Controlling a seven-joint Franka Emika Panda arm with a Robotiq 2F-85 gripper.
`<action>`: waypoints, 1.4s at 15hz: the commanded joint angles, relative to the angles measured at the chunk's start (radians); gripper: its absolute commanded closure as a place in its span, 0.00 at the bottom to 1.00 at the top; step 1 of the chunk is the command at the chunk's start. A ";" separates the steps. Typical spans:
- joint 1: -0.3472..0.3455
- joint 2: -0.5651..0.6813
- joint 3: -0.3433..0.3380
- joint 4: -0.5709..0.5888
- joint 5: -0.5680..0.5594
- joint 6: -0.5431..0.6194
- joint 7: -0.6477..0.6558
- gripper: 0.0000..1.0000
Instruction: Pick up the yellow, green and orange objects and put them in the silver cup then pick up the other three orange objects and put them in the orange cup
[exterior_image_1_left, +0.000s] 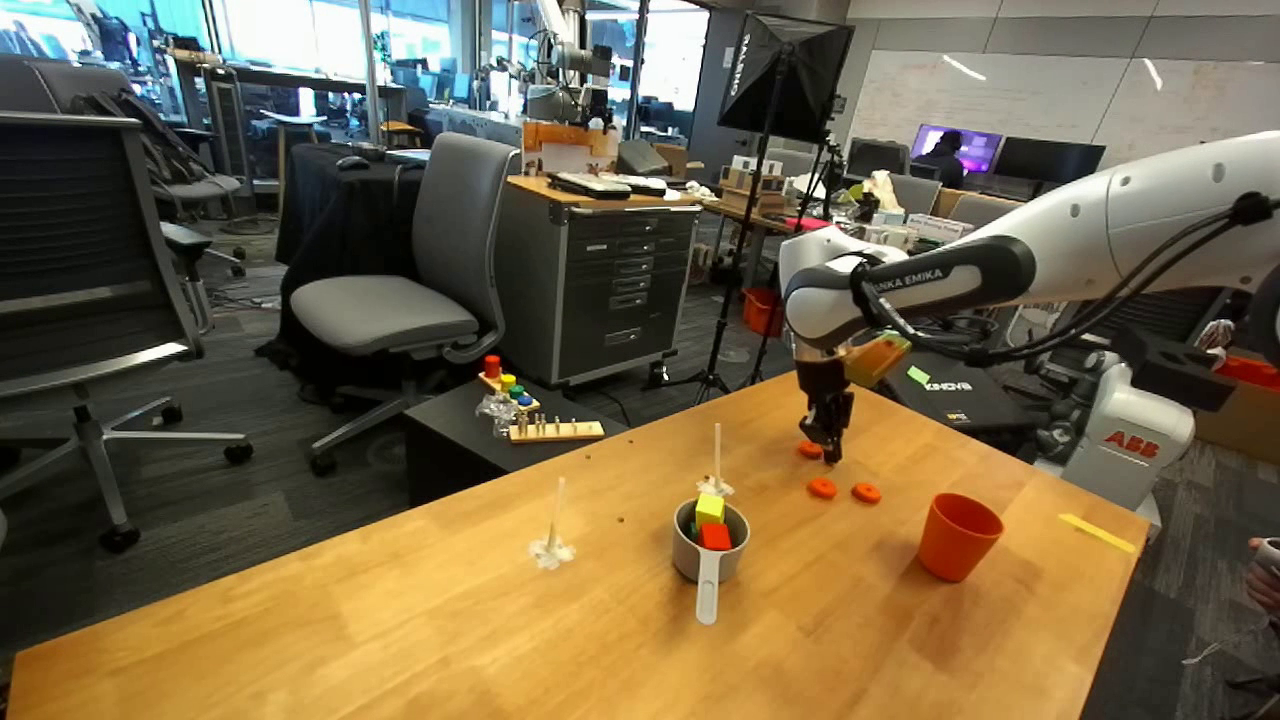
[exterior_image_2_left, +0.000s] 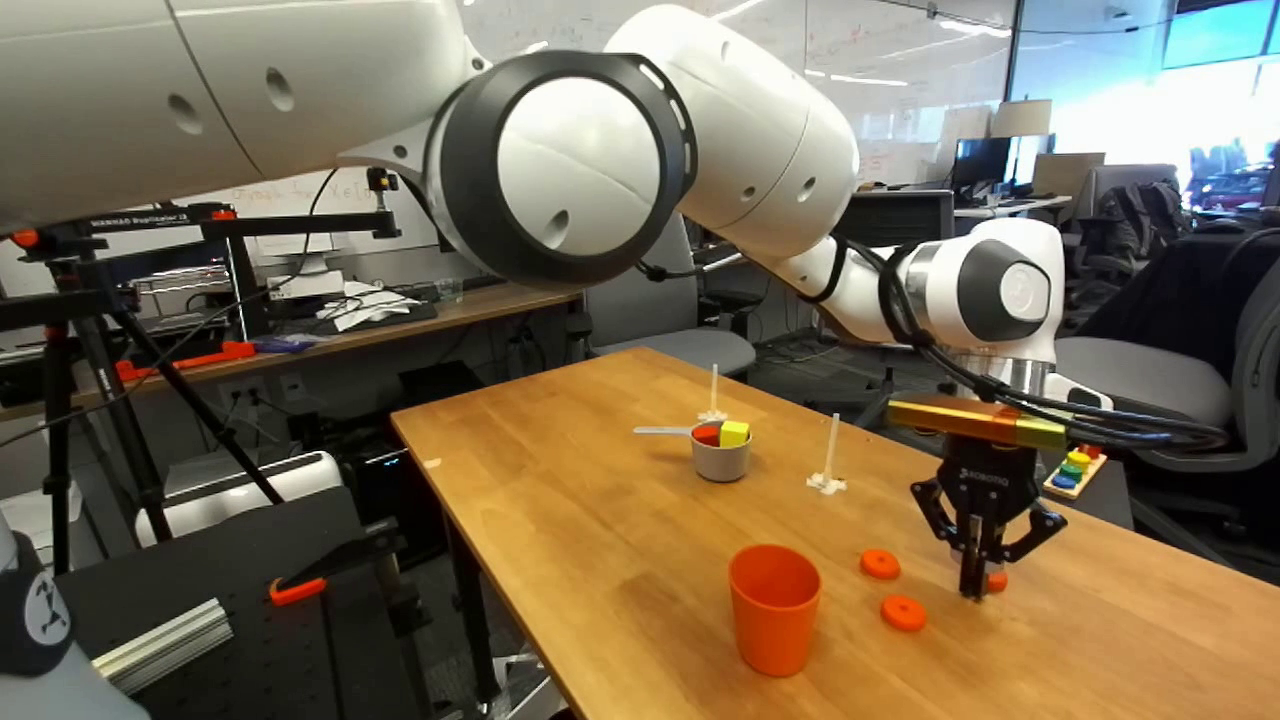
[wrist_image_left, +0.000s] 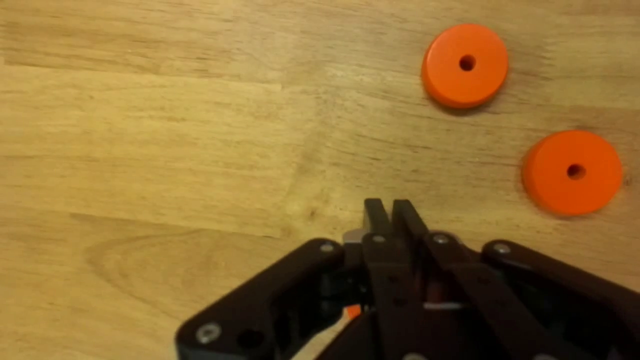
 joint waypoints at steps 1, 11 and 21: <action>-0.008 0.030 0.006 0.063 0.010 -0.033 -0.015 0.68; -0.017 0.008 0.003 0.097 0.009 -0.047 -0.009 0.01; -0.016 0.064 -0.009 0.188 0.037 -0.060 -0.022 0.00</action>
